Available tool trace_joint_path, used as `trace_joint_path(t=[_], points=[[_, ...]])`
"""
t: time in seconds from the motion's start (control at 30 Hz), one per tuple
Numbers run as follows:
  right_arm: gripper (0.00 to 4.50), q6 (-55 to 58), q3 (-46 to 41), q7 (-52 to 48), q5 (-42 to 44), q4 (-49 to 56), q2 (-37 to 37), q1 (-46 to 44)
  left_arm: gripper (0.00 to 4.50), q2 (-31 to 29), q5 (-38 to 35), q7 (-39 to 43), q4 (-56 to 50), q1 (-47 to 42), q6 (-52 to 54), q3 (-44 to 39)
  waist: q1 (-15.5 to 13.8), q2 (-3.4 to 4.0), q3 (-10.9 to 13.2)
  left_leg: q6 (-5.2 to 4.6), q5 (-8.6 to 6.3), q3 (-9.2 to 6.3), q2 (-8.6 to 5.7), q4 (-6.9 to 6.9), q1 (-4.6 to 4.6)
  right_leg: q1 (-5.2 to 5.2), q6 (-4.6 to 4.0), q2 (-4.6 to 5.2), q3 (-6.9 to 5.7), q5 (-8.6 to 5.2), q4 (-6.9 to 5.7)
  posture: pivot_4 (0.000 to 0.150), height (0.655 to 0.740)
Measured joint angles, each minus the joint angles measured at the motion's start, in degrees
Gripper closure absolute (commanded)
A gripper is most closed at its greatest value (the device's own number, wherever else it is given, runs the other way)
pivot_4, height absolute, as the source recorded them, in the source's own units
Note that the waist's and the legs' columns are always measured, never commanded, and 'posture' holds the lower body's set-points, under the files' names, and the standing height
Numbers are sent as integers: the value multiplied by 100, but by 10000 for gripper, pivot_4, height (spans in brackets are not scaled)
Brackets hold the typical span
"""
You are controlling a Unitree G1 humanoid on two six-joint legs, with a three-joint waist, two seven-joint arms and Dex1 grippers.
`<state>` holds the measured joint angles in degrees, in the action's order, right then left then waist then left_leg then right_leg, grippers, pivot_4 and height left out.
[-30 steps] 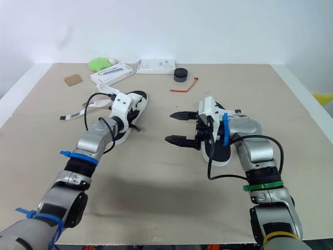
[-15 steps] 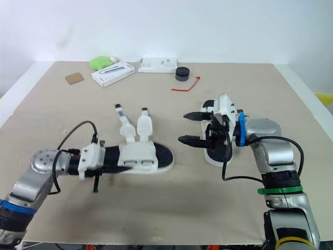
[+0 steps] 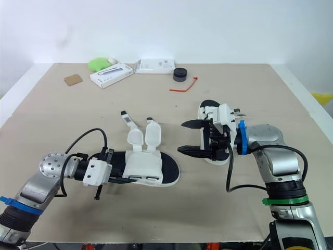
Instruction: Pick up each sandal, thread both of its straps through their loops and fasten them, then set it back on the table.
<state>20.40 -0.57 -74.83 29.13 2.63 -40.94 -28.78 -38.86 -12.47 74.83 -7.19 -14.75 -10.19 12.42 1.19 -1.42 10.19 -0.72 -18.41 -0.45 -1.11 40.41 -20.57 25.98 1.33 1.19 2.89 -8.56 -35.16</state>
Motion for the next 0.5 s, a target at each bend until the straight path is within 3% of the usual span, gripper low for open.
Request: trace_joint_path(t=[0.43,0.47,0.5], points=[[0,-149,44,-31,-28,-170,8,-76,44491,-61,-73,-197,-259,119,441,11,0,0,0,0,0,1,0,0,1,0,1,0,1,0,0,1500,7400],[0,-157,47,-33,-31,-180,9,-87,38699,-92,-134,-188,-287,127,547,10,0,0,0,0,0,1,0,0,1,0,1,0,1,0,0,1500,7400],[0,-160,50,-36,-34,-181,10,-90,36698,-126,-166,-177,-307,132,604,10,1,0,0,0,0,1,3,0,1,0,1,-3,1,0,0,1500,7400]])
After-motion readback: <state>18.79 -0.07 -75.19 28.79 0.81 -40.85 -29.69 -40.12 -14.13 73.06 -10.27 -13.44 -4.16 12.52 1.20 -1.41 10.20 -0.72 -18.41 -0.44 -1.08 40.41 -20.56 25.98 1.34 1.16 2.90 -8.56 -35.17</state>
